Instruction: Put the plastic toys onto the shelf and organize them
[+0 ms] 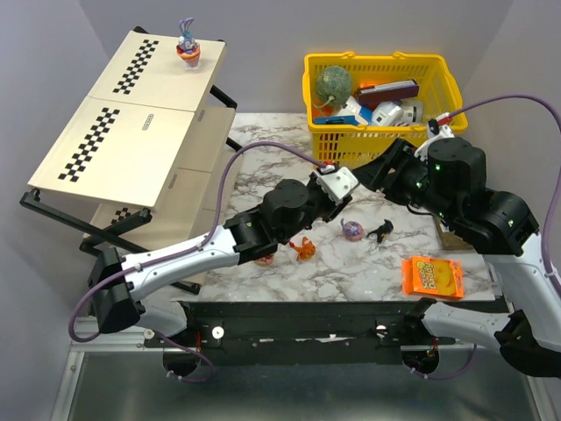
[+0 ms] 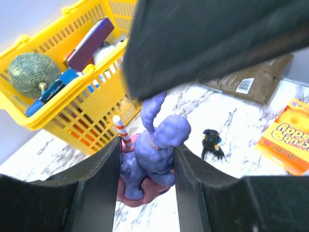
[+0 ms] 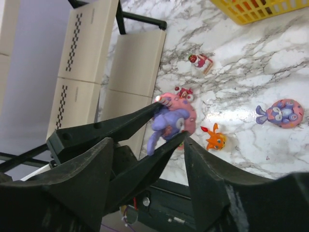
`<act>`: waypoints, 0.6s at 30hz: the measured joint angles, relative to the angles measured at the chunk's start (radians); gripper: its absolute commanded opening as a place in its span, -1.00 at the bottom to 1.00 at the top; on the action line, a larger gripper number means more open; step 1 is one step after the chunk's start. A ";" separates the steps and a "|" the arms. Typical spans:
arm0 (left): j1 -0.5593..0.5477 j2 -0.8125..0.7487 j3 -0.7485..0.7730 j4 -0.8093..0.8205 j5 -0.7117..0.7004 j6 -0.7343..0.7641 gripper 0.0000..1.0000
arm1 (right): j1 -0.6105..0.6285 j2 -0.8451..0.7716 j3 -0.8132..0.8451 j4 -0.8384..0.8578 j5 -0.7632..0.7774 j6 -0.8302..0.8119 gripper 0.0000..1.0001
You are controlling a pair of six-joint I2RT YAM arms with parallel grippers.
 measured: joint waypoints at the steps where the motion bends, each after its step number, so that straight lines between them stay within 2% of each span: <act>1: 0.003 -0.014 0.000 -0.020 0.000 -0.001 -1.00 | 0.000 -0.006 0.000 0.002 0.010 0.001 0.40; 4: 0.040 -0.053 0.045 -0.124 0.000 -0.013 -1.00 | 0.000 -0.025 -0.004 0.005 0.046 0.002 0.42; 10: 0.134 -0.092 0.288 -0.341 -0.016 -0.063 -1.00 | 0.000 -0.046 -0.027 0.016 0.101 0.009 0.45; 18: 0.165 -0.189 0.505 -0.552 -0.045 -0.120 -1.00 | 0.000 -0.026 -0.049 0.031 0.110 0.010 0.45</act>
